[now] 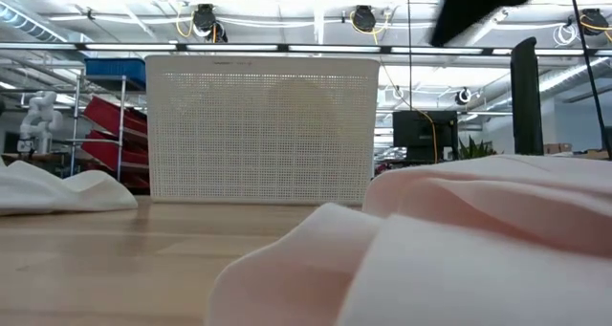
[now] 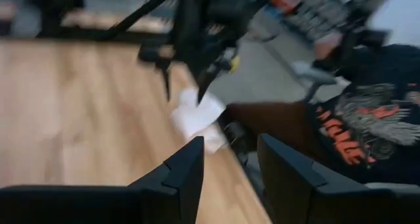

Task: Fold laundry
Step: Fold the pink underwear

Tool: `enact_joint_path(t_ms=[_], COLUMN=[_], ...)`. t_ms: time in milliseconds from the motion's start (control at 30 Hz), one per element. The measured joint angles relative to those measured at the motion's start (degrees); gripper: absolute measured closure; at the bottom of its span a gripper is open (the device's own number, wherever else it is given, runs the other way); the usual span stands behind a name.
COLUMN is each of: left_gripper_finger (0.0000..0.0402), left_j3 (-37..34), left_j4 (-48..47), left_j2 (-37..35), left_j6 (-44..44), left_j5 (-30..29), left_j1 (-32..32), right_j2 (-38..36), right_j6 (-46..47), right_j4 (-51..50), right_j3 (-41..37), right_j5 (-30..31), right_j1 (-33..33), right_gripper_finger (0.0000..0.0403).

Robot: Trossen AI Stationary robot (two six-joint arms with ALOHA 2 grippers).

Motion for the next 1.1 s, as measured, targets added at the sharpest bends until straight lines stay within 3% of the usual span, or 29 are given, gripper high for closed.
enact_joint_path(t_ms=[167,333,500,633,767,933,967,1100], left_gripper_finger=[0.0252,0.0252,0.0252,0.0252,0.0252,0.0252,0.0252,0.0252], left_j3=[-13.35,-19.91,-21.84,-23.07,-23.49,-23.56,-23.56,-23.56], left_j4=[19.64,35.75,42.71,42.63,42.95,43.11,43.09,43.02], left_j2=[-5.53,-5.43,-3.13,-0.69,2.95,5.75,5.78,5.72], left_j6=[-3.58,-3.46,-3.09,-1.94,-1.60,-0.89,0.11,2.62], left_j5=[-1.48,-2.00,-6.73,-15.46,-22.23,-22.24,-21.88,-19.16], left_j1=[-7.06,-10.79,-13.30,-15.86,-18.06,-18.23,-18.22,-18.26], right_j2=[5.21,8.72,11.84,14.16,14.47,12.52,11.76,8.63], right_j6=[0.14,1.68,3.29,2.93,-0.87,-7.30,-8.02,-11.12], right_j4=[2.05,2.44,2.44,2.27,1.65,-1.72,-2.47,-7.07], right_j3=[-0.02,-0.04,-0.02,-0.02,0.17,-0.07,-0.09,-0.04], right_j5=[-2.99,-6.62,-6.61,-7.80,-8.45,-10.05,-9.97,-4.97], right_j1=[2.68,3.39,3.51,2.51,0.81,-3.16,-3.97,-7.10], right_gripper_finger=[0.0117,0.0117,0.0117,0.0127,0.0204,0.0369,0.0385,0.0382])
